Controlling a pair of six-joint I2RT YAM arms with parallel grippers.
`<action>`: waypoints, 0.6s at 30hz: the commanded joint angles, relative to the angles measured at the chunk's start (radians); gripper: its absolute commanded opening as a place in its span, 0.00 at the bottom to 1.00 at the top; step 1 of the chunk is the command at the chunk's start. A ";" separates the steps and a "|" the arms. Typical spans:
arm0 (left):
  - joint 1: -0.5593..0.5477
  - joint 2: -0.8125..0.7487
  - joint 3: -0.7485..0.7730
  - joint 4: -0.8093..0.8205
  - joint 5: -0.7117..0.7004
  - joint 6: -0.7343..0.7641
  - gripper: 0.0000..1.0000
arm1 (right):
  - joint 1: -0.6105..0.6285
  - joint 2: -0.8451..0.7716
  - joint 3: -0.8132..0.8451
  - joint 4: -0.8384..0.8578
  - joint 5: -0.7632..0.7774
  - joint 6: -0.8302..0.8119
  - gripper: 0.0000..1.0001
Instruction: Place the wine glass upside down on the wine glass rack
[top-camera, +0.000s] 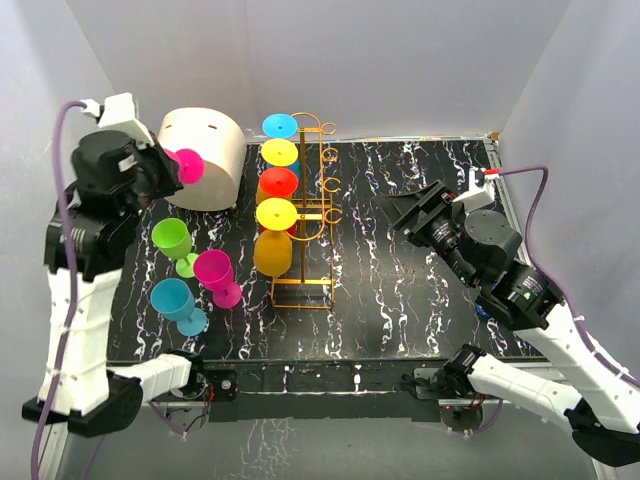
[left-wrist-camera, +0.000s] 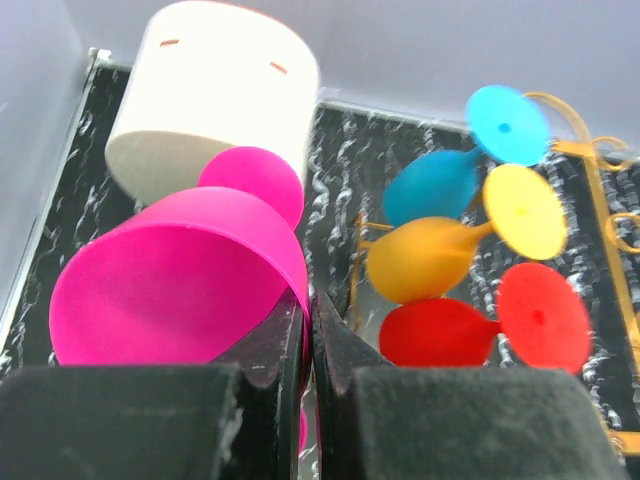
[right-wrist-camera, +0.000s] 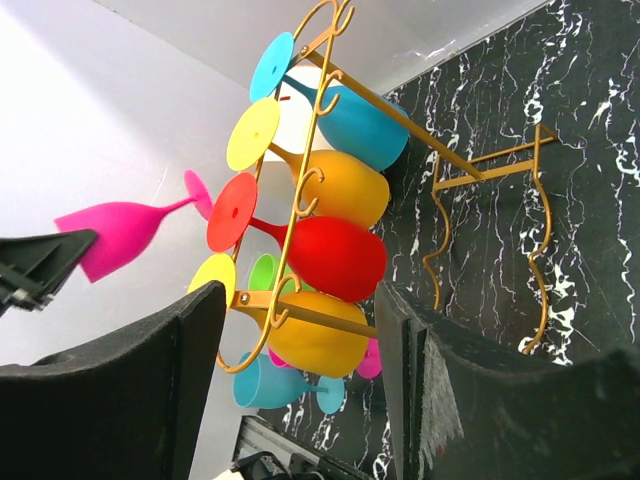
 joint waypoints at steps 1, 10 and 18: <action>0.002 -0.100 -0.018 0.155 0.108 0.000 0.00 | 0.004 -0.008 0.018 0.078 0.010 0.021 0.60; 0.002 -0.125 0.106 0.318 0.435 -0.053 0.00 | 0.005 -0.013 -0.018 0.184 -0.051 0.057 0.63; 0.001 -0.115 -0.004 0.601 0.844 -0.119 0.00 | 0.005 -0.039 -0.082 0.340 -0.088 0.008 0.77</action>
